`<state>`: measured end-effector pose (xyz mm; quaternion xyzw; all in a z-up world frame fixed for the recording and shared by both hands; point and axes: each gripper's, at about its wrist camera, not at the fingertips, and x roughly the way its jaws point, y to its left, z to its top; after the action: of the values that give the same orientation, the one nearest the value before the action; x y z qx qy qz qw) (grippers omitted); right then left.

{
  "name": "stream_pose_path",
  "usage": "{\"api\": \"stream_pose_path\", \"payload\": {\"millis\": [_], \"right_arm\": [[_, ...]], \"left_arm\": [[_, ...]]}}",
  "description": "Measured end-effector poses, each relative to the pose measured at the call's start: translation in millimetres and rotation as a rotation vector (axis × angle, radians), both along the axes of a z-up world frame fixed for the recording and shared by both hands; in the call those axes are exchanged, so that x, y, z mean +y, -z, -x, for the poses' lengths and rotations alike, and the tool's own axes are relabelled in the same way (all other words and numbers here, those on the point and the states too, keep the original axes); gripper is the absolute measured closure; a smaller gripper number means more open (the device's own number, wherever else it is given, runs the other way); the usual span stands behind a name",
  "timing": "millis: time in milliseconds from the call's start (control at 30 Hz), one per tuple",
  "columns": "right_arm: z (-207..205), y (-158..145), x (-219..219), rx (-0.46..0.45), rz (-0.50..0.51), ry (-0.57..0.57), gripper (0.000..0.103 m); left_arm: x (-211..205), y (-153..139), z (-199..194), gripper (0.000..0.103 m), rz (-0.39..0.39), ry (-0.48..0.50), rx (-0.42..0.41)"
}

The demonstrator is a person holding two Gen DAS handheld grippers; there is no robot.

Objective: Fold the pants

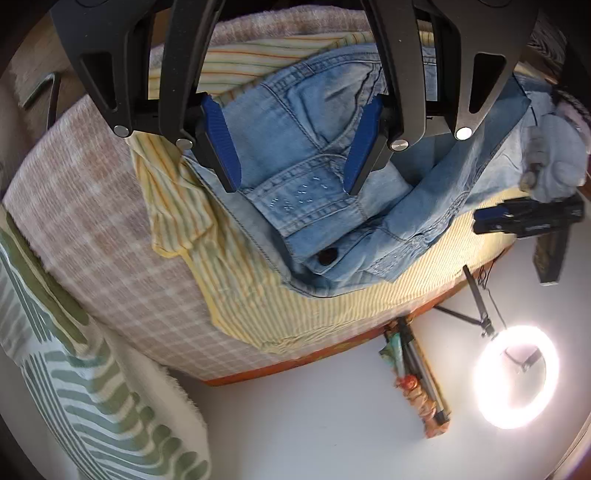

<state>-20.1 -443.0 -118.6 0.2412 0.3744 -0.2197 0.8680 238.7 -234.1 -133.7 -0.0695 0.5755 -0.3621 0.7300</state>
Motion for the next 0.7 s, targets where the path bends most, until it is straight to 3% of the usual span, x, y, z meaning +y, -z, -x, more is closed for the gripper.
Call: {"api": "stream_pose_path", "payload": {"millis": [100,300,367,400,433,500,700], "right_arm": [[9,0,-7,-0.017,-0.021,0.024,0.043],[20,8,-18,0.002,-0.039,0.053,0.043],[22,10,-20,0.011,-0.032,0.059,0.043],[23,11,-22,0.017,-0.026,0.061,0.043],[24,11,-24,0.020,-0.025,0.064,0.043],[27,13,-27,0.021,-0.034,0.069,0.043],[28,9,-27,-0.005,-0.042,0.068,0.043]], "left_arm": [[-3,15,-6,0.047,-0.018,-0.020,0.025],[-3,23,-10,0.049,0.084,-0.077,0.121],[-9,21,-7,0.049,0.068,-0.064,0.095],[-12,21,-5,0.058,0.066,-0.059,0.087],[-15,20,-3,0.077,0.061,-0.052,0.075],[-19,19,1,0.089,0.049,-0.051,0.035],[-22,-7,20,0.094,0.087,0.005,-0.072]]}}
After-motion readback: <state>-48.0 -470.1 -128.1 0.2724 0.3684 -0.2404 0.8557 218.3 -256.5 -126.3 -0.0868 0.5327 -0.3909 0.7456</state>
